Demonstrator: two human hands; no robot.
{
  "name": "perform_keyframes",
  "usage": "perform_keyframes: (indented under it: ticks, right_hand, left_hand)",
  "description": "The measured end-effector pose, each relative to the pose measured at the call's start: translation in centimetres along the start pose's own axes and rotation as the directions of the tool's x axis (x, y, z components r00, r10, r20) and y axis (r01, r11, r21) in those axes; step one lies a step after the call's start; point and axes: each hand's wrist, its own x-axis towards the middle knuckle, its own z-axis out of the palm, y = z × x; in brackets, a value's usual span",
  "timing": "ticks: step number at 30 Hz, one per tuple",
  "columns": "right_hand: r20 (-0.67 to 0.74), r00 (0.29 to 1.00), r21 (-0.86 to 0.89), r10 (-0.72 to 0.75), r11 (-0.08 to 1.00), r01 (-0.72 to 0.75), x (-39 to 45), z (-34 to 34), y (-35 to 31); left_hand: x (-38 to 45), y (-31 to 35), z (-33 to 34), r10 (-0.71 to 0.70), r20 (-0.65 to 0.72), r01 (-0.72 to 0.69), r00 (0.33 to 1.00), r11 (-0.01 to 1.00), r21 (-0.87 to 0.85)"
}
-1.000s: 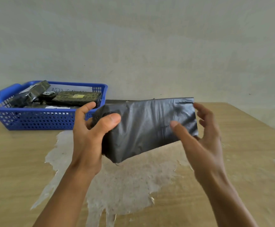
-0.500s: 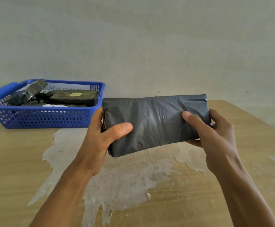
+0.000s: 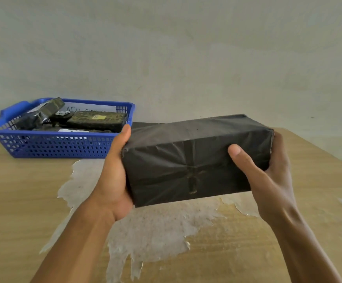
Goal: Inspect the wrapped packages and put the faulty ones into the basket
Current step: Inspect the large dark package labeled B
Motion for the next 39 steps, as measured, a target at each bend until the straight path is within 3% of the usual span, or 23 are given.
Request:
perform_keyframes:
  ticks: [5, 9, 15, 21, 30, 36, 39]
  right_hand:
    - [-0.049, 0.994, 0.086, 0.094, 0.992, -0.090, -0.1, 0.0, 0.8]
    - [-0.038, 0.990, 0.054, 0.133, 0.990, -0.131, 0.1, -0.1, 1.0]
    - [-0.062, 0.982, 0.038, 0.176, 0.984, -0.174, 0.6, -0.1, 1.4]
    - [-0.032, 0.985, 0.013, 0.171, 0.985, -0.171, -0.1, -0.5, 2.1]
    - [0.327, 0.942, -0.057, 0.072, 0.997, -0.056, -0.6, -3.6, 2.5]
    - [0.266, 0.961, 0.006, 0.071, 0.997, -0.076, -0.3, -4.6, 2.5]
    - [0.236, 0.967, 0.013, 0.100, 0.994, -0.106, -0.6, -4.9, 2.5]
  left_hand:
    - [0.1, -0.8, 0.3, 0.268, 0.060, -0.275, 0.962, 0.945, 0.177]
    - [0.3, -1.0, 0.9, 0.354, -0.013, -0.338, 0.935, 0.904, 0.263]
    - [0.4, -1.2, 0.8, 0.372, -0.004, -0.352, 0.928, 0.882, 0.314]
    - [0.3, -1.4, 0.4, 0.321, 0.010, -0.288, 0.947, 0.832, 0.474]
    - [0.4, -1.4, 0.4, 0.354, 0.062, -0.344, 0.933, 0.832, 0.436]
    - [0.6, -1.6, -0.1, 0.324, 0.121, -0.343, 0.938, 0.824, 0.450]
    - [0.8, -1.8, -0.9, 0.279, 0.228, -0.360, 0.933, 0.747, 0.559]
